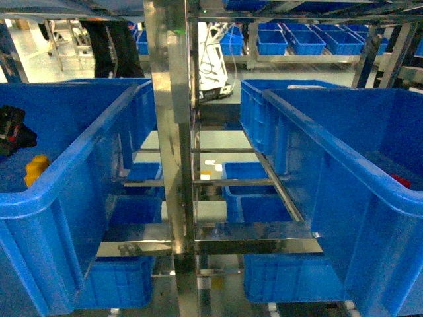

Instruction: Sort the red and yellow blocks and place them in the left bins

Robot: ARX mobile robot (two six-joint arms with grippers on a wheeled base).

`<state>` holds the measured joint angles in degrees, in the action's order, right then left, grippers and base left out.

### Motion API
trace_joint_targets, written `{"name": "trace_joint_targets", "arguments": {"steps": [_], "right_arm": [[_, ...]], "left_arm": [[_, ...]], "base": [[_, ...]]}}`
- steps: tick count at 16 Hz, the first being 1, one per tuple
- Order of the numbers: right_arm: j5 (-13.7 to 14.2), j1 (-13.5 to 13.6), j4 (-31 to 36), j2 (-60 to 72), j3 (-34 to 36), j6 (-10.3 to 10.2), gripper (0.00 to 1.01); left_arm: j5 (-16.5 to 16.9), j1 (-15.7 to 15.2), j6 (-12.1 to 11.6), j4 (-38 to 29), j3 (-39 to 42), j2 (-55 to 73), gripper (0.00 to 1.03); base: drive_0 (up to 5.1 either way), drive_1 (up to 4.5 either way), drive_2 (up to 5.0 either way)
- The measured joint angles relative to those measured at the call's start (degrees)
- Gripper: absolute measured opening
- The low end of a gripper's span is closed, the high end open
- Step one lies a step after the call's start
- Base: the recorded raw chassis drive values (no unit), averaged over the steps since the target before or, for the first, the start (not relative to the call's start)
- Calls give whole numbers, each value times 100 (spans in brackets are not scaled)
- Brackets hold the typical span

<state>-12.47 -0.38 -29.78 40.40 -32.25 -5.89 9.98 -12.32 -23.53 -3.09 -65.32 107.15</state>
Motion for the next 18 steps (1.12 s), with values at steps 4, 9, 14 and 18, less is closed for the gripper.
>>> {"name": "trace_joint_targets", "arguments": {"steps": [4,9,14,18], "right_arm": [[0,0,-2,0,0,0,98],[0,0,0,0,0,0,98],[0,0,-2,0,2,0,98],[0,-2,-2,0,0,0,98]], "left_arm": [[2098,-367,343,2369,1692,-4795,98],[2627,98,59,3401,2277,-5991,98],[2411,120,59,2920,2533,-6170,98],[2343,122,59,2914,2557,-6190,98]], "base": [[0,0,0],[0,0,0],[0,0,0],[0,0,0]]}}
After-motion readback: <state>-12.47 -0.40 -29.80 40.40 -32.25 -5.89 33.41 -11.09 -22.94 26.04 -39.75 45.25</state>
